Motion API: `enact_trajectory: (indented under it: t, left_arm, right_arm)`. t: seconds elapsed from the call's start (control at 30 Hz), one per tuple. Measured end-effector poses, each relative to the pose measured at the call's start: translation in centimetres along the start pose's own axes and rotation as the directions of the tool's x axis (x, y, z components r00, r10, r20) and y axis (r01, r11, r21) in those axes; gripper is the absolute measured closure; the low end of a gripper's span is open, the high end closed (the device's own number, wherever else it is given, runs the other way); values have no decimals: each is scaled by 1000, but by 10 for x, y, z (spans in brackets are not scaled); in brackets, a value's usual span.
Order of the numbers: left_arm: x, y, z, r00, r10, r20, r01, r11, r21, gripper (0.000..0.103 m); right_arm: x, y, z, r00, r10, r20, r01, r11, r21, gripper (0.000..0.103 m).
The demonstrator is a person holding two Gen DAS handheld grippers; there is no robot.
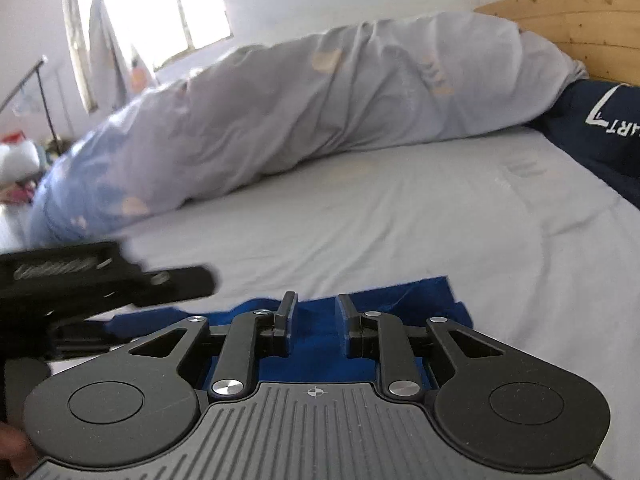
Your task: Fold clothes
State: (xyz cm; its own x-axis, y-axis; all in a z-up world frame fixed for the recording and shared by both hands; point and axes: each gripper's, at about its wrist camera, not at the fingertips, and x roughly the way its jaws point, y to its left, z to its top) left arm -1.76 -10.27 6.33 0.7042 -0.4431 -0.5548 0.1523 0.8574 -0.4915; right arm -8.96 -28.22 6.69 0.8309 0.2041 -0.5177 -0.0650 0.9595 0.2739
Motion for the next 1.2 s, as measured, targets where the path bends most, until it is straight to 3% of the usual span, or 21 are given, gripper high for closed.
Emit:
enact_trajectory:
  t: [0.03, 0.07, 0.1, 0.17, 0.2, 0.33, 0.4, 0.43, 0.5, 0.57, 0.6, 0.63, 0.67, 0.77, 0.9, 0.97, 1.0, 1.07, 1.13, 1.2]
  left_arm:
    - [8, 1, -1, 1000, 22, -13, -22, 999, 34, 42]
    - [18, 0, -5, 996, 87, -25, -84, 992, 90, 51]
    - [27, 1, -10, 989, 144, -29, -138, 980, 143, 53]
    - [31, 5, -19, 991, 134, 17, -135, 973, 188, 54]
    - [33, 7, -22, 991, 129, 37, -134, 969, 208, 54]
    - [32, 14, -19, 994, 95, 46, -102, 978, 181, 56]
    - [29, 23, -14, 995, 82, 50, -88, 985, 145, 68]
    - [27, 25, -13, 989, 127, 70, -137, 979, 152, 74]
    - [22, 29, -12, 971, 213, 110, -229, 959, 164, 73]
    - [14, 36, -10, 963, 244, 116, -263, 947, 186, 68]
    - [8, 39, -9, 955, 273, 117, -291, 936, 198, 60]
    - [2, 43, -7, 948, 297, 117, -315, 928, 197, 42]
    - [-5, 48, -6, 941, 318, 118, -336, 922, 194, 37]
    - [-34, 54, 1, 940, 313, 137, -331, 934, 136, 37]
    - [-51, 44, 8, 954, 242, 177, -253, 966, 45, 31]
    - [-47, 27, 14, 963, 192, 190, -201, 979, 33, 30]
    - [-41, 18, 17, 966, 172, 195, -180, 983, 28, 28]
    - [-30, 2, 24, 969, 133, 207, -140, 990, 19, 18]
    - [-13, -11, 28, 964, 133, 230, -142, 990, 23, 7]
    - [4, -18, 28, 958, 151, 243, -163, 986, 30, 2]
  right_arm:
    - [9, 1, -2, 1000, -12, -16, 12, 1000, -14, 80]
    - [18, 0, -4, 999, -29, -36, 28, 999, -25, 80]
    - [26, -3, -7, 996, -65, -55, 63, 997, -34, 82]
    - [39, -14, -10, 986, -151, -64, 148, 988, -50, 99]
    - [43, -21, -12, 986, -150, -70, 147, 988, -45, 102]
    - [50, -40, -16, 986, -153, -64, 149, 986, -72, 103]
    - [51, -43, -17, 987, -145, -63, 141, 987, -74, 103]
    - [51, -44, -18, 987, -148, -60, 143, 987, -78, 103]
    - [50, -43, -18, 986, -159, -47, 155, 985, -78, 103]
    - [47, -44, -21, 986, -162, -31, 160, 986, -48, 103]
    - [45, -45, -21, 986, -164, -24, 163, 986, -28, 103]
    - [45, -47, -21, 987, -160, -20, 160, 987, -10, 103]
    - [42, -50, -20, 987, -158, -15, 159, 987, 15, 103]
    - [25, -55, -17, 984, -176, 14, 174, 980, 91, 102]
    - [-8, -42, -9, 975, -191, 116, 177, 976, 124, 79]
    - [-16, -31, -2, 975, -152, 164, 132, 983, 126, 51]
    - [-17, -26, 2, 974, -133, 186, 111, 986, 127, 47]
    - [-13, -18, 10, 969, -113, 218, 86, 988, 129, 26]
    - [-4, -18, 15, 964, -107, 243, 70, 985, 157, 20]
    - [10, -30, 14, 966, -93, 243, 27, 965, 262, 10]
